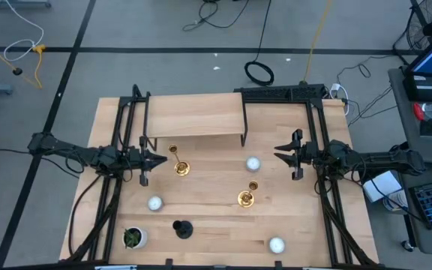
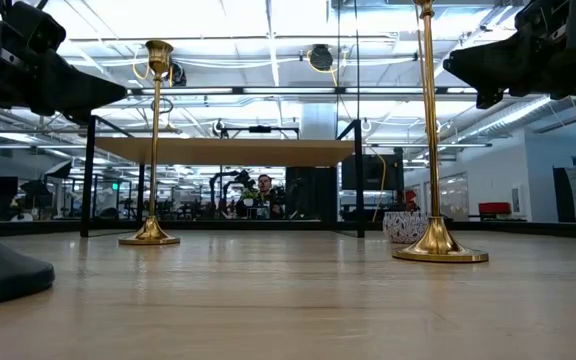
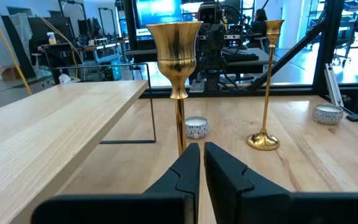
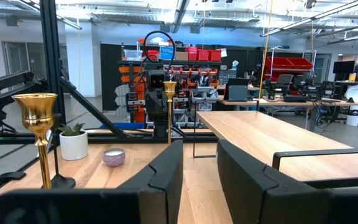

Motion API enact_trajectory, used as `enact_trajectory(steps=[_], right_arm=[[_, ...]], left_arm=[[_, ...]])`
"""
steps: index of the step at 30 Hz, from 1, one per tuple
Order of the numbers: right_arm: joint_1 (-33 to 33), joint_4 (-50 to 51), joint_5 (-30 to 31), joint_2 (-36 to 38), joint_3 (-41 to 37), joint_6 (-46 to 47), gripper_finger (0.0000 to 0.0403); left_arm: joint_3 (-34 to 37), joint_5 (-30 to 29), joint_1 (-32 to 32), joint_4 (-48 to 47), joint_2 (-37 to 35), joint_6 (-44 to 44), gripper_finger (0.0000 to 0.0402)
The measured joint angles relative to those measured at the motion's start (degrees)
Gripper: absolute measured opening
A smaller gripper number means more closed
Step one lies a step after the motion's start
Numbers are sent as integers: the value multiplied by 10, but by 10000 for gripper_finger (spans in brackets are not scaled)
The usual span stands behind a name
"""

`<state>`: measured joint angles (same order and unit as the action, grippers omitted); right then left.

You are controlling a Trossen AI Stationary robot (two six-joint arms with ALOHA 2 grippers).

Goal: Pick & Place candle stick holders

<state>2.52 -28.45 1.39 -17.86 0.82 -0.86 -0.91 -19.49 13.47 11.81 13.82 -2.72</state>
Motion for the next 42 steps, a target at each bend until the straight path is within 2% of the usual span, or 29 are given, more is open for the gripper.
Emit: enact_trajectory(steps=[42], right_arm=[[0, 0, 0, 0, 0, 0, 93]], left_arm=[[0, -1, 0, -1, 1, -4, 31]])
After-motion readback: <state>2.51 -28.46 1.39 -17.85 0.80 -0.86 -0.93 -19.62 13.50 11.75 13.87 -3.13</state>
